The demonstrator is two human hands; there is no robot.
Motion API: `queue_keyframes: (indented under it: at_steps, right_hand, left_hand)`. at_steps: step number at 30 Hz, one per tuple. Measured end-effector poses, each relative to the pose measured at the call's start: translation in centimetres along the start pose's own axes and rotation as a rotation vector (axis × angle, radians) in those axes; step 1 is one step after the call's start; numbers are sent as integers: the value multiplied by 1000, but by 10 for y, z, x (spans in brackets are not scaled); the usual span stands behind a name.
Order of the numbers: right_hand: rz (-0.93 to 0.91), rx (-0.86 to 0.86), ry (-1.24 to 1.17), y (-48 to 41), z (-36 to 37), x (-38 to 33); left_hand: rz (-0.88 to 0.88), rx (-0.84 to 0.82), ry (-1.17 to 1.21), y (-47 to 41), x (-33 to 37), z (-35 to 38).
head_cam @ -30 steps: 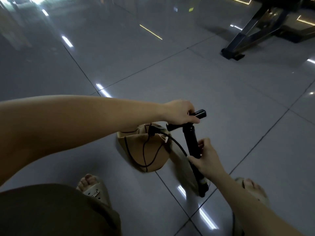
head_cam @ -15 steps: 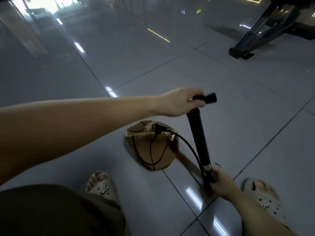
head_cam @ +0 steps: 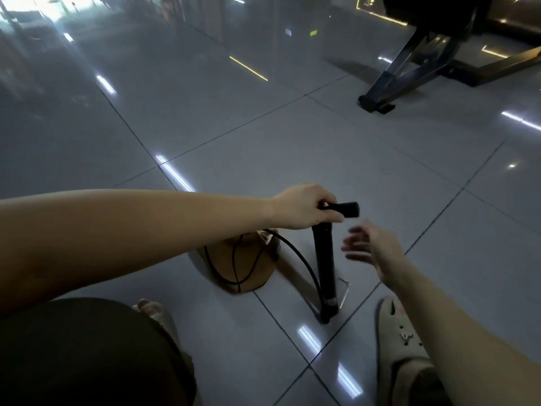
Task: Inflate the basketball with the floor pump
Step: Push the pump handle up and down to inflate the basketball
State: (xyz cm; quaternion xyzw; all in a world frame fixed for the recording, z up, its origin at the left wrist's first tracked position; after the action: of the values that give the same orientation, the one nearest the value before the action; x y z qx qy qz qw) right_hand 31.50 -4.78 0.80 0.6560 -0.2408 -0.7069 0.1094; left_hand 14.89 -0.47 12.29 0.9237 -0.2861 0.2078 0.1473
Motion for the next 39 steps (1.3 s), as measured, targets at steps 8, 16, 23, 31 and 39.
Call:
queue_keyframes:
  at_steps: [8,16,23,31,39]
  right_hand:
    - [-134,-243,190,17,64,-47]
    - [-238,-76,535,-28,80,-30]
    - [27,43,742,-72,65,54]
    - [246,33,671,-80,57,106]
    - [-235,-428,767,-39,209,20]
  left_hand:
    - [-241,-86,429,-23,-38,8]
    - [-244,-32,109,-3,-105,0]
    - [-329,-269,-173,52,-194,58]
    - [-383,-97,-33,63,-220,82]
    - [-289,-54,-155,65,-220,82]
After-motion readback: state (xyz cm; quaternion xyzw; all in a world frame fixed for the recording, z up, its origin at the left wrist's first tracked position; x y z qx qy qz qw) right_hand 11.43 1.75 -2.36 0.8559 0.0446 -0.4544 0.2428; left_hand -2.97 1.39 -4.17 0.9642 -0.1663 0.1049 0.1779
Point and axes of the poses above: each hand's wrist, its own y-axis away from the middle knuckle, its own z-axis out of the palm, x = y × z, the point moved 10 cm from there along -y, towards the middle knuckle, and after that the axes turned 10 degrees about -y, right-handed, at the moved point
